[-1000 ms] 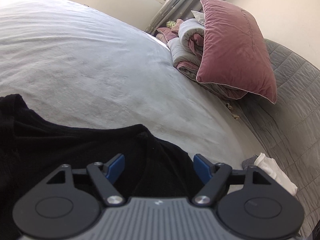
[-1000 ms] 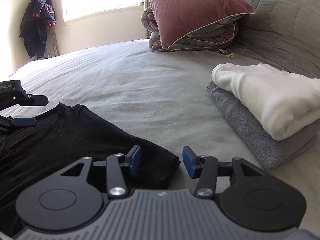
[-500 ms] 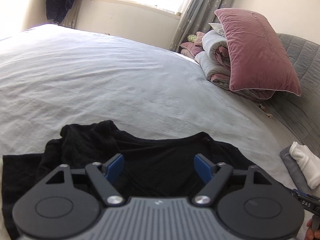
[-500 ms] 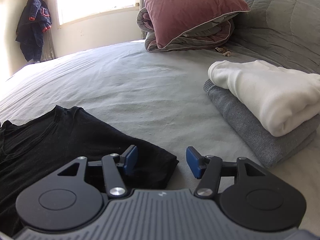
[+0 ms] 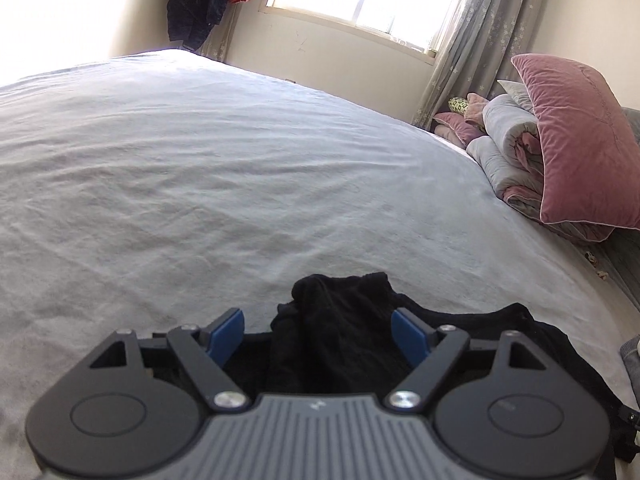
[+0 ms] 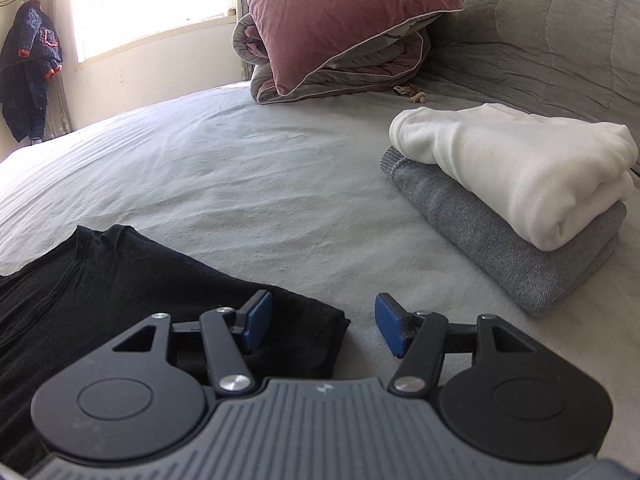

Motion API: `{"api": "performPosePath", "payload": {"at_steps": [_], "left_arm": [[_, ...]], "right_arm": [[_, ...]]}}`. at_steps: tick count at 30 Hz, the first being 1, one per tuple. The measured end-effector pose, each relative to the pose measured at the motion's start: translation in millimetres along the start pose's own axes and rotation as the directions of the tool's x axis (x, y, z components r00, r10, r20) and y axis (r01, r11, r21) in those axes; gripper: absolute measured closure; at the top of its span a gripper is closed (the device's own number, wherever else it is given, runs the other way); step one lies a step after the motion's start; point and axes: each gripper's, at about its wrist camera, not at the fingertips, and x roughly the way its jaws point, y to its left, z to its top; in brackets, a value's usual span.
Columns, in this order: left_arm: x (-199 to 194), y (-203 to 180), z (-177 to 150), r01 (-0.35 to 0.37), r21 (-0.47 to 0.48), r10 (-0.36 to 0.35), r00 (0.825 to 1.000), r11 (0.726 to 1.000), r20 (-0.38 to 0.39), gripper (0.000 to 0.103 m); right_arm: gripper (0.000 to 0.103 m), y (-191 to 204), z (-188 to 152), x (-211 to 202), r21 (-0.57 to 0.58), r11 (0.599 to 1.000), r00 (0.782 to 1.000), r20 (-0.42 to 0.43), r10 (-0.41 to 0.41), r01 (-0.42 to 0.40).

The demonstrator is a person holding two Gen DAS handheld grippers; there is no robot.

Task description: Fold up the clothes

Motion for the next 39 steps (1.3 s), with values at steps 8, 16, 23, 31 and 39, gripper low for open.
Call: {"api": "performPosePath", "payload": {"at_steps": [8, 16, 23, 31, 39], "left_arm": [[-4, 36, -2, -0.05, 0.059, 0.048, 0.998, 0.997, 0.031, 0.021], [-2, 72, 7, 0.031, -0.036, -0.031, 1.0, 0.999, 0.002, 0.034], [-8, 79, 6, 0.145, 0.044, -0.141, 0.987, 0.989, -0.084, 0.04], [-4, 89, 3, 0.149, 0.028, -0.145, 0.984, 0.988, -0.103, 0.082], [-13, 106, 8, 0.172, -0.051, -0.175, 0.982, 0.984, -0.063, 0.1]], "right_arm": [[0.042, 9, 2, -4, 0.032, 0.999, 1.0, -0.014, -0.019, 0.02], [0.042, 58, 26, -17, -0.01, 0.998, 0.997, -0.046, 0.062, -0.063], [0.042, 138, 53, -30, 0.009, 0.947, 0.946, -0.044, 0.32, -0.32], [0.042, 237, 49, -14, -0.138, 0.854, 0.865, -0.108, 0.491, -0.502], [0.042, 293, 38, 21, -0.317, 0.757, 0.818, -0.146, 0.557, -0.572]]}}
